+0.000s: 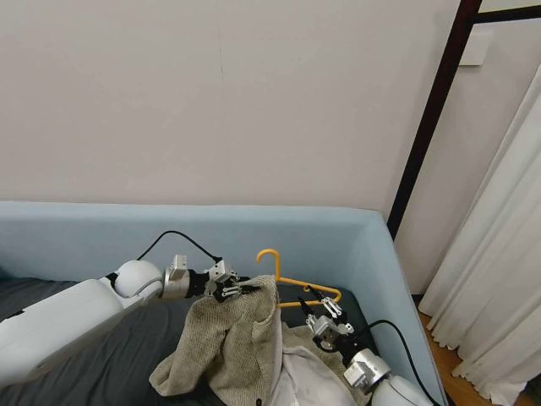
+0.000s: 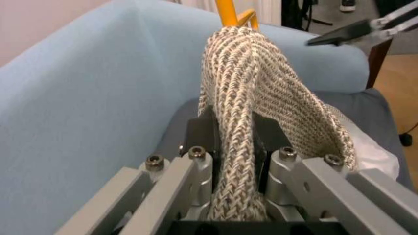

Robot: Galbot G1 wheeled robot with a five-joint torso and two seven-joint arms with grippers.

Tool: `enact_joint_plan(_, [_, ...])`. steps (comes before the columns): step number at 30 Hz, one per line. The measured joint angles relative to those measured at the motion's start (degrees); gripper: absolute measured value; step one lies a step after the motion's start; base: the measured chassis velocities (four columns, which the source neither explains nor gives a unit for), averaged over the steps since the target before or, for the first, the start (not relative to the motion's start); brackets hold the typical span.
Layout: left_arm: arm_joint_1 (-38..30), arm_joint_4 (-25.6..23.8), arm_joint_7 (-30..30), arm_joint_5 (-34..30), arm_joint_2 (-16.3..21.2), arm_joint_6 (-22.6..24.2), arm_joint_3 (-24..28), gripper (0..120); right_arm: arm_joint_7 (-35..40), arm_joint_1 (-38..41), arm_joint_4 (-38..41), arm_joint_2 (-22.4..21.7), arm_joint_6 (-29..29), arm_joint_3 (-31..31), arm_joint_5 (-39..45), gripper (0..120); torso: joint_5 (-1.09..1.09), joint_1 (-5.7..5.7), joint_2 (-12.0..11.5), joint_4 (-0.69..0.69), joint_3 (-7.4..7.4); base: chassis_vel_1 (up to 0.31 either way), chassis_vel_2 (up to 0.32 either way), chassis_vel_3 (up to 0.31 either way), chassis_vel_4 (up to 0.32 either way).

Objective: Pick up the clothes from the sofa and hang them on the clothes hanger.

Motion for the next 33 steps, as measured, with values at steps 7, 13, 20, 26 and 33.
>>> enact_joint_plan(7, [7.5,-0.4,-0.1,2.1,1.0,-0.8,-4.9,10,-0.3,-6.4,4.2,-1.7,-1.9,4.0,7.7,77,-0.01,-0.01,0.0,-0.01,0.0,0.0,0.0,0.0,0.0])
enact_joint_plan(13, [22.0,-1.6,-1.3,3.5,2.1,-1.7,-18.0,10,-5.8,-9.0,1.5,-3.3,-5.8,6.5,26.5,100,-0.01,-0.01,0.0,0.0,0.0,0.0,0.0,0.0,0.0])
enact_joint_plan(20, [29.2,-2.8,-1.7,2.7,3.1,-2.1,-27.2,10,-9.4,-2.3,-2.6,-1.4,-13.0,3.8,46.9,100,0.0,-0.01,0.0,0.02,0.0,0.0,0.0,0.0,0.0])
enact_joint_plan(26, [31.2,-3.6,-1.7,2.6,3.2,-2.7,-28.6,10,-12.3,3.4,-7.7,1.0,-17.4,1.6,58.9,100,0.0,0.0,0.0,0.01,0.01,0.0,0.0,0.0,0.0])
enact_joint_plan(33, [31.6,-3.6,-1.5,2.0,3.3,-3.2,-28.7,10,-15.6,11.2,-17.7,5.7,-19.1,-2.9,61.3,100,-0.01,0.0,0.0,0.0,0.01,0.0,0.0,0.0,0.0])
